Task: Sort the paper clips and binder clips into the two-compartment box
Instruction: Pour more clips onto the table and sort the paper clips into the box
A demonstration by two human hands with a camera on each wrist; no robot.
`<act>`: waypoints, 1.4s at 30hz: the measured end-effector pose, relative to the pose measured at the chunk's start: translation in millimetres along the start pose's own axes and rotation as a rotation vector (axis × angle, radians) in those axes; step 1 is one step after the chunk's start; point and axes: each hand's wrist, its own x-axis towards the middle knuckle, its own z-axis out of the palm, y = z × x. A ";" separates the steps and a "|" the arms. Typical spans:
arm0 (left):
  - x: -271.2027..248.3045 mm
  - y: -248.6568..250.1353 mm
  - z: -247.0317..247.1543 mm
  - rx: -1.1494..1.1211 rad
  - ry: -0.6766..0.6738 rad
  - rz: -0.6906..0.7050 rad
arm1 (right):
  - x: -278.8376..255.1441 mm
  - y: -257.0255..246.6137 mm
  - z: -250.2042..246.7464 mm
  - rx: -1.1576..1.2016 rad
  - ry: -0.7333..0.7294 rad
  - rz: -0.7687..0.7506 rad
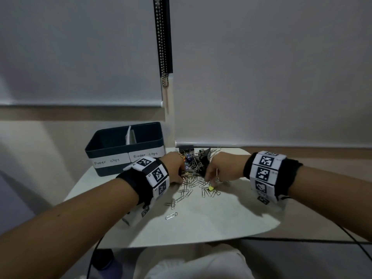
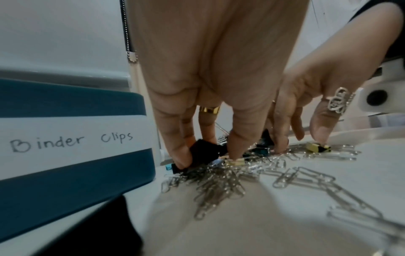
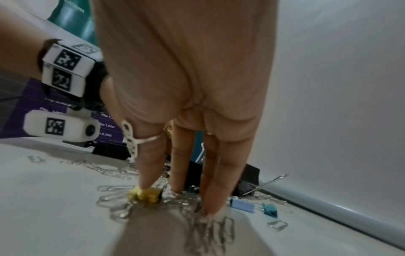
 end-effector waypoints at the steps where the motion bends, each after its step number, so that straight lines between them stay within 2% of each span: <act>1: -0.1 -1.2 0.6 -0.024 0.006 -0.003 | 0.6 -0.4 2.7 -0.016 -0.008 0.005; 4: -0.6 -6.2 1.0 -0.095 0.056 -0.019 | 5.5 -2.5 12.4 -0.051 0.013 -0.009; 8: -11.0 -20.5 -7.6 -0.141 0.187 0.003 | 7.7 -14.6 18.0 0.023 0.029 -0.113; 16: -39.9 -54.4 -7.4 -0.117 0.284 0.012 | 24.8 -29.8 8.3 0.062 0.144 -0.232; 20: -38.2 -66.1 -1.6 -0.131 0.317 -0.032 | 35.9 -40.9 9.0 0.008 0.106 -0.325; 23: -33.3 -64.7 -0.6 -0.160 0.327 -0.055 | 46.1 -52.6 15.3 -0.130 0.024 -0.396; 26: -29.7 -60.7 0.8 -0.162 0.307 -0.054 | 45.9 -52.3 18.4 -0.167 -0.055 -0.391; 31: -34.7 -58.3 8.2 -0.119 0.222 -0.035 | 16.1 -33.2 12.2 -0.059 -0.138 -0.407; 33: -38.9 -57.6 8.0 -0.093 0.231 -0.042 | 10.0 -22.6 11.5 0.033 -0.090 -0.396; 36: -47.7 -52.1 5.9 -0.029 0.292 -0.062 | 11.9 -10.3 14.0 0.102 0.086 -0.308; 39: -61.7 -34.9 6.7 -0.037 0.315 0.016 | 15.3 -14.7 17.1 0.075 0.072 -0.215; 42: -69.2 -12.9 16.7 -0.104 0.128 0.106 | 20.8 -27.1 17.6 -0.039 -0.016 -0.200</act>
